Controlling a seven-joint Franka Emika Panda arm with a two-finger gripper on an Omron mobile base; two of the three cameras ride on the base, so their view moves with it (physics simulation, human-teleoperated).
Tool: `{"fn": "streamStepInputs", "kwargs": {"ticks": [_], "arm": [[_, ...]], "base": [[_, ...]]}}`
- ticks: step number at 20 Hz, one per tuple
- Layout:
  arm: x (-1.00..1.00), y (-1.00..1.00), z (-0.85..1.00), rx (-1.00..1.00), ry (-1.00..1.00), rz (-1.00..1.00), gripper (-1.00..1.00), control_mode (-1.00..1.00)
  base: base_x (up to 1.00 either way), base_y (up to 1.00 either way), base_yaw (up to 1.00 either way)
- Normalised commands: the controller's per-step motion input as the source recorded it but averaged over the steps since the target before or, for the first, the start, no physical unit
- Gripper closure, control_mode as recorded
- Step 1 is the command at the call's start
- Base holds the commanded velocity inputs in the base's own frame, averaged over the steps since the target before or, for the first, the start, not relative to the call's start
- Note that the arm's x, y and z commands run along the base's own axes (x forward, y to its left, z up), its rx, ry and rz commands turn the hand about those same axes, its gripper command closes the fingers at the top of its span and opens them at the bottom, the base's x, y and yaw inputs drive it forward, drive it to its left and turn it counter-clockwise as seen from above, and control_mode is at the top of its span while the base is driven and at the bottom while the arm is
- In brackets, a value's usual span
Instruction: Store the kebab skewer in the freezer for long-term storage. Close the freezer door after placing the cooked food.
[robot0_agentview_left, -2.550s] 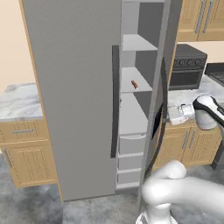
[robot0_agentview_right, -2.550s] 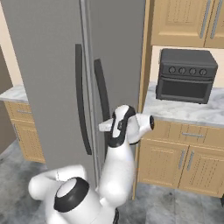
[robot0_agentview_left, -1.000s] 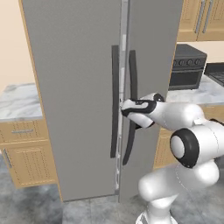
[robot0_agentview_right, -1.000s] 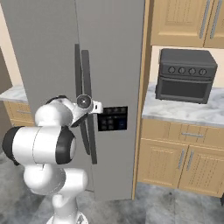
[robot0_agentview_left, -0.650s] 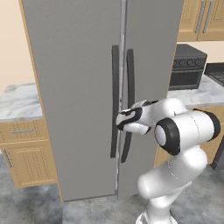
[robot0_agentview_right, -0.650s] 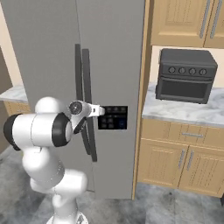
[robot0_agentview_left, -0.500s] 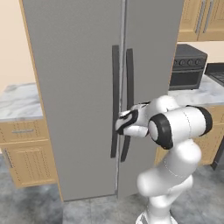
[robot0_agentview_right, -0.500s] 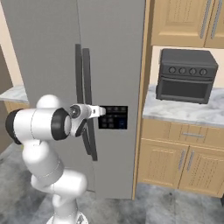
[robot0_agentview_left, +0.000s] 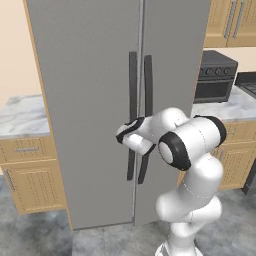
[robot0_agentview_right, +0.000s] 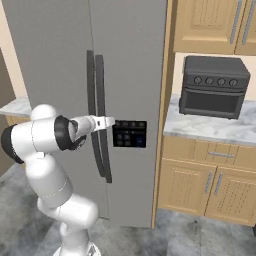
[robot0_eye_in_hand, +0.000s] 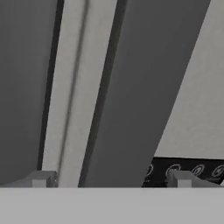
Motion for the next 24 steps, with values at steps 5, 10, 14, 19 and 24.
{"fn": "streamStepInputs", "kwargs": {"ticks": [5, 10, 14, 19, 24], "arm": [[0.32, 0.00, 0.98, 0.04, 0.13, -0.08, -1.00, -1.00], [0.38, 0.00, 1.00, 0.00, 0.21, -0.07, -1.00, -1.00], [0.51, 0.03, 0.80, 0.00, 0.18, -0.04, -1.00, -1.00], [0.70, 0.24, 0.60, 0.00, 0.13, -0.13, -1.00, -1.00], [0.46, 0.10, 0.65, 0.00, 0.11, -0.17, -1.00, -1.00]], "base": [[0.00, 0.00, 0.00], [0.00, 0.00, 0.00], [0.00, 0.00, 0.00], [0.00, 0.00, 0.00], [0.00, 0.00, 0.00]]}}
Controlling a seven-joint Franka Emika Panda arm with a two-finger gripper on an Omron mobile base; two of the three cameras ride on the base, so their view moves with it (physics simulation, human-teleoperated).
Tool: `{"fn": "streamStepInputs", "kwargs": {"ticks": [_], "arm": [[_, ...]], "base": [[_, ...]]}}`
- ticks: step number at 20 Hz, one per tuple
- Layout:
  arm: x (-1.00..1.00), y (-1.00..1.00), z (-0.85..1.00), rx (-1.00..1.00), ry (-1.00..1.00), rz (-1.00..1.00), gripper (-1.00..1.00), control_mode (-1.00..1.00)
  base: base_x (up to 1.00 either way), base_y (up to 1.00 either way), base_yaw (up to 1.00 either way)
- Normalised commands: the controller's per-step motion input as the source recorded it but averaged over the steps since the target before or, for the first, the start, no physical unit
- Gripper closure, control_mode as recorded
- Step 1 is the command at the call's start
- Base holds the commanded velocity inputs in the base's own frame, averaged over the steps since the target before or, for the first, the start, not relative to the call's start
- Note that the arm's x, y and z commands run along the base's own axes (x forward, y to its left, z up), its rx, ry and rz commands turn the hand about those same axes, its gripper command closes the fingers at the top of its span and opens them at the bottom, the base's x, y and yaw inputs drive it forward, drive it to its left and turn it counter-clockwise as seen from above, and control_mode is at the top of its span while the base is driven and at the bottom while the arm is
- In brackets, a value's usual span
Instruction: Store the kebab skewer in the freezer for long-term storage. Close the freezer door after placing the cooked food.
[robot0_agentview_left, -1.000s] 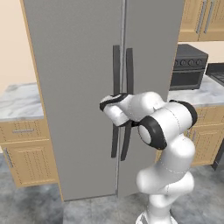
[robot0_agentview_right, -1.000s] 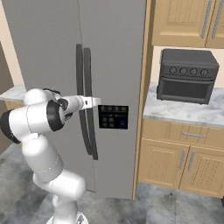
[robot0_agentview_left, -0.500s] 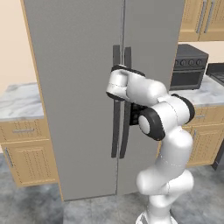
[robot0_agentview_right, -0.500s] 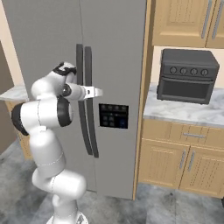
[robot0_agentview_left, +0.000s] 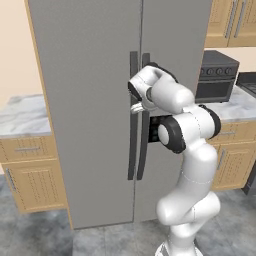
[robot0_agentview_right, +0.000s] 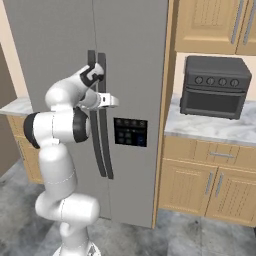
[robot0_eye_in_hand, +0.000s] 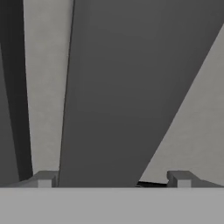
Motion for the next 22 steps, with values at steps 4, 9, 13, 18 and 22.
{"fn": "streamStepInputs", "kwargs": {"ticks": [4, 9, 13, 18, 22], "arm": [[0.51, 0.03, 0.79, 0.00, 0.14, -0.20, -1.00, -1.00], [0.69, 0.05, 0.84, 0.00, 0.18, -0.22, -1.00, -1.00], [0.97, 0.01, 0.27, 0.00, 0.00, -0.16, -1.00, -1.00], [1.00, 0.00, 0.00, 0.00, -0.02, -0.05, -1.00, -1.00], [1.00, -0.03, 0.01, 0.03, 0.02, 0.00, -1.00, -1.00]], "base": [[0.00, 0.00, 0.00], [0.00, 0.00, 0.00], [0.00, 0.00, 0.00], [0.00, 0.00, 0.00], [0.00, 0.00, 0.00]]}}
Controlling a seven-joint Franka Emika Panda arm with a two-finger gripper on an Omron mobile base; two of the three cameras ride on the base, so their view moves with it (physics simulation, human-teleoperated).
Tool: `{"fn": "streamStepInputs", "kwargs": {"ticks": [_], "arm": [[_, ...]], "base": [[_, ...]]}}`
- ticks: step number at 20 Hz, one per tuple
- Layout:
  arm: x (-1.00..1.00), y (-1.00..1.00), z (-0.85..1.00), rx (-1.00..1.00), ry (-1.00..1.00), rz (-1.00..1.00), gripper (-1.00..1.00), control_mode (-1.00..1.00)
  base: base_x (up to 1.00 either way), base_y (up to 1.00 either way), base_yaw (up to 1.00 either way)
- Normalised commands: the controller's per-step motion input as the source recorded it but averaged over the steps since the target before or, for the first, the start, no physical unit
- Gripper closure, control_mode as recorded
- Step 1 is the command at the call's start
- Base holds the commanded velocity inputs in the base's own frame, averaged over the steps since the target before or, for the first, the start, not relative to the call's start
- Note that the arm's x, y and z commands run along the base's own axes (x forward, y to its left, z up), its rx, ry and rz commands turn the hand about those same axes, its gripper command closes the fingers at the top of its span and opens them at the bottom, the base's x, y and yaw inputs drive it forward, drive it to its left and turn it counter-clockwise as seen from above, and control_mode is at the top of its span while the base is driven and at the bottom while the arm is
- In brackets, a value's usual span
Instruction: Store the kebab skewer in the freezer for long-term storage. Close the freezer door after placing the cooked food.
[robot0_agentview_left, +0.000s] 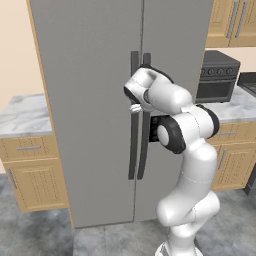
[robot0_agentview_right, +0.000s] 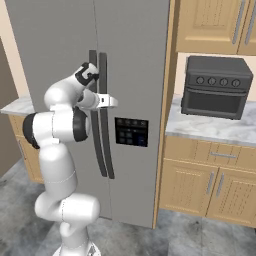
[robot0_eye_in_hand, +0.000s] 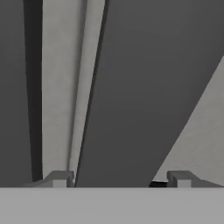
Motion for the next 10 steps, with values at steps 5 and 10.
{"fn": "streamStepInputs", "kwargs": {"ticks": [5, 10], "arm": [[1.00, -0.08, 0.01, 0.08, 0.04, 0.00, -1.00, -1.00], [1.00, -0.09, 0.03, 0.10, 0.14, 0.01, -1.00, -1.00]], "base": [[0.00, 0.00, 0.00], [0.00, 0.00, 0.00]]}}
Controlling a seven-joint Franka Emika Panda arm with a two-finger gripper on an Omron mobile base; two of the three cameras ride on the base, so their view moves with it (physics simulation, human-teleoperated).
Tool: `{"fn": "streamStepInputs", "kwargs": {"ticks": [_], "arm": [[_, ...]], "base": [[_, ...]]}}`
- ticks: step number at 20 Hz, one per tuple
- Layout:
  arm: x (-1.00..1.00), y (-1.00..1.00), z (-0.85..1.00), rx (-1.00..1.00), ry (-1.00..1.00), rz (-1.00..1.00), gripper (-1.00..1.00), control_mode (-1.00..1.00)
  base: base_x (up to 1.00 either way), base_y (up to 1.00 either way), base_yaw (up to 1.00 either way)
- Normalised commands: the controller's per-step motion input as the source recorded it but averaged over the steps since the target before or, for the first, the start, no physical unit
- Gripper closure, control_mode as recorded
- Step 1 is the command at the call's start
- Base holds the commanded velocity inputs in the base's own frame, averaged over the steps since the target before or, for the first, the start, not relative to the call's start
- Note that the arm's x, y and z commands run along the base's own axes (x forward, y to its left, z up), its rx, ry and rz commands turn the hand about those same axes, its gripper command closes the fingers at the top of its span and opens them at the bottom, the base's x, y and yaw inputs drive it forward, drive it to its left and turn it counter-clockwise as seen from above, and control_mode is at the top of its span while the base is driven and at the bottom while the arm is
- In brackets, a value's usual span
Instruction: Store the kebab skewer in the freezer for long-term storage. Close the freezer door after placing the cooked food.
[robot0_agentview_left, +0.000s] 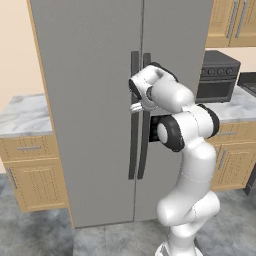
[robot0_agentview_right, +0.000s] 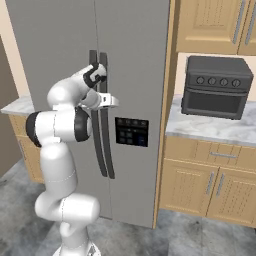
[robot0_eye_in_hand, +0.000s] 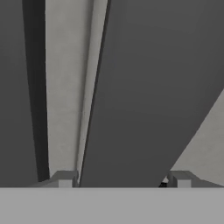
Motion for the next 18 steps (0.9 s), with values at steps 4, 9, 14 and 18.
{"fn": "streamStepInputs", "kwargs": {"ticks": [4, 9, 14, 18], "arm": [[1.00, -0.02, 0.03, 0.09, 0.17, 0.00, -1.00, -1.00], [1.00, -0.19, -0.20, 0.11, 0.00, 0.07, -1.00, -1.00], [0.86, -0.29, -0.51, 0.05, -0.11, 0.13, -1.00, -1.00], [0.60, -0.21, -0.57, 0.00, -0.16, 0.09, -1.00, -1.00]], "base": [[0.00, 0.00, 0.00], [0.00, 0.00, 0.00], [0.00, 0.00, 0.00], [0.00, 0.00, 0.00]]}}
